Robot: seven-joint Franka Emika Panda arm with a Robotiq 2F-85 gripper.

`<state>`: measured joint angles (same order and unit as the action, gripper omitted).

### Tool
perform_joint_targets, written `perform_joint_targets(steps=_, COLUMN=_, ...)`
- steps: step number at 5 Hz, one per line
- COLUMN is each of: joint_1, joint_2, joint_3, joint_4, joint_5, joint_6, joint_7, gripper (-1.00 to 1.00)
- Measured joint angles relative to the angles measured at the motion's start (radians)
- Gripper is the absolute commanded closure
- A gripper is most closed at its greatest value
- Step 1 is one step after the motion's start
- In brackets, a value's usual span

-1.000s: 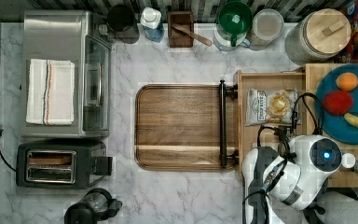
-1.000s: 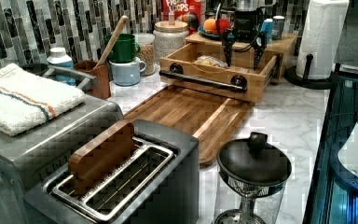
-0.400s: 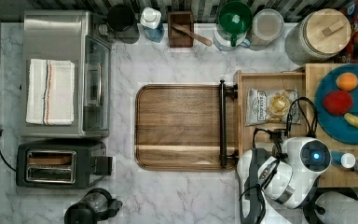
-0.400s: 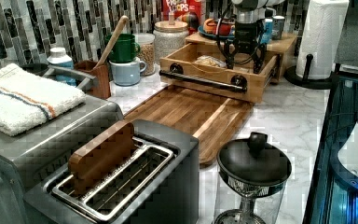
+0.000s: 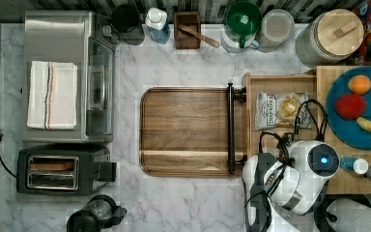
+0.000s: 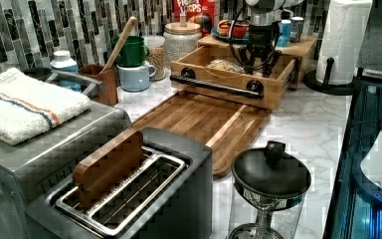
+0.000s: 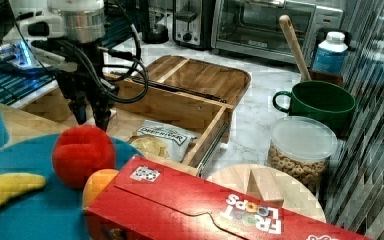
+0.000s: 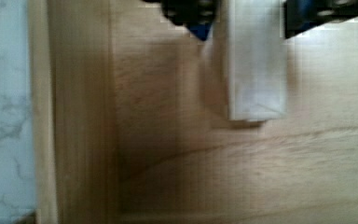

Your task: Pick up the butter.

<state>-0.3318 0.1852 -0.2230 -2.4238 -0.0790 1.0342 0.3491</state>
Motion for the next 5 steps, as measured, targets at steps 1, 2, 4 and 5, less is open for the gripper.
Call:
perform_joint_targets(steps=1, joint_1=0.021, joint_2=-0.002, joint_3=-0.004, joint_4=-0.002, joint_5=0.0, joint_6=0.0, joint_7=0.037, gripper=1.0)
perform_joint_targets(steps=2, joint_1=0.032, joint_2=-0.001, joint_3=0.0, joint_4=-0.002, joint_5=-0.031, joint_6=0.0, joint_7=0.047, gripper=1.0)
perform_joint_targets(steps=4, joint_1=0.035, joint_2=-0.014, joint_3=-0.001, joint_4=-0.002, joint_5=-0.123, joint_6=-0.085, joint_7=0.047, gripper=1.0)
perform_joint_targets(steps=5, joint_1=0.038, joint_2=-0.018, joint_3=-0.001, joint_4=0.002, joint_5=-0.127, joint_6=-0.103, joint_7=0.047, gripper=1.0)
